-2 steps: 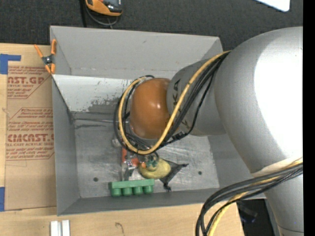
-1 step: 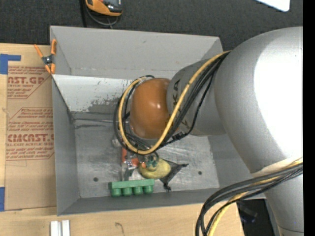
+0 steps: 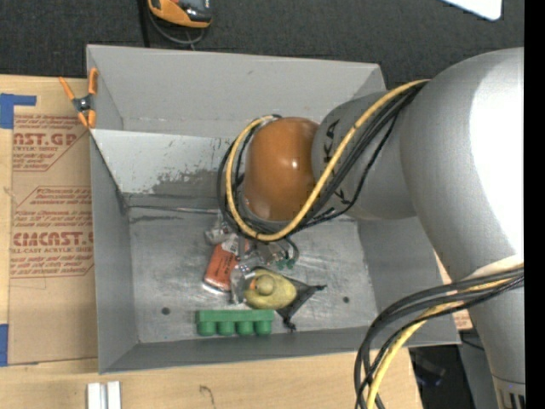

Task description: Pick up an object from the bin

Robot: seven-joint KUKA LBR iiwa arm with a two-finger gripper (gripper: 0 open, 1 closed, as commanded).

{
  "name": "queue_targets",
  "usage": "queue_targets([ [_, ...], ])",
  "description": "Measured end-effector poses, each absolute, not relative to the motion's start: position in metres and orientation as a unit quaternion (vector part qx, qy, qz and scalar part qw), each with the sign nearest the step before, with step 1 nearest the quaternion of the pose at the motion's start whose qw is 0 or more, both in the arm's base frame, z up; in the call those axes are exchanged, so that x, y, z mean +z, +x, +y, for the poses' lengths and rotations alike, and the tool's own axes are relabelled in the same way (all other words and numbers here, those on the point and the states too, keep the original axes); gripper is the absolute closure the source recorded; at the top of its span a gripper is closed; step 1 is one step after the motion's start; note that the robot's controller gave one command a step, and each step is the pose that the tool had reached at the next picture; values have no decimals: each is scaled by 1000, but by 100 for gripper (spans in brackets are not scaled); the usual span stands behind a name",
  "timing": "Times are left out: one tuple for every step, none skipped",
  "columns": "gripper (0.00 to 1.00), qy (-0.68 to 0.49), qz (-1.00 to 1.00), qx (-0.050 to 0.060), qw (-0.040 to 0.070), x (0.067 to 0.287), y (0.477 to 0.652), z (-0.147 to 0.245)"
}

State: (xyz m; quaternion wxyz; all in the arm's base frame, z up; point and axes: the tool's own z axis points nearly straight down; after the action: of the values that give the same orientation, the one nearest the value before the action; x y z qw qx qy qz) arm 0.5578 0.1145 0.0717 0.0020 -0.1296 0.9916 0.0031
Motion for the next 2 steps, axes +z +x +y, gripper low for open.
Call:
queue_targets([
  [100,-138,990,2,7,75,610,33],
  [0,-128,992,0,3,72,601,41],
])
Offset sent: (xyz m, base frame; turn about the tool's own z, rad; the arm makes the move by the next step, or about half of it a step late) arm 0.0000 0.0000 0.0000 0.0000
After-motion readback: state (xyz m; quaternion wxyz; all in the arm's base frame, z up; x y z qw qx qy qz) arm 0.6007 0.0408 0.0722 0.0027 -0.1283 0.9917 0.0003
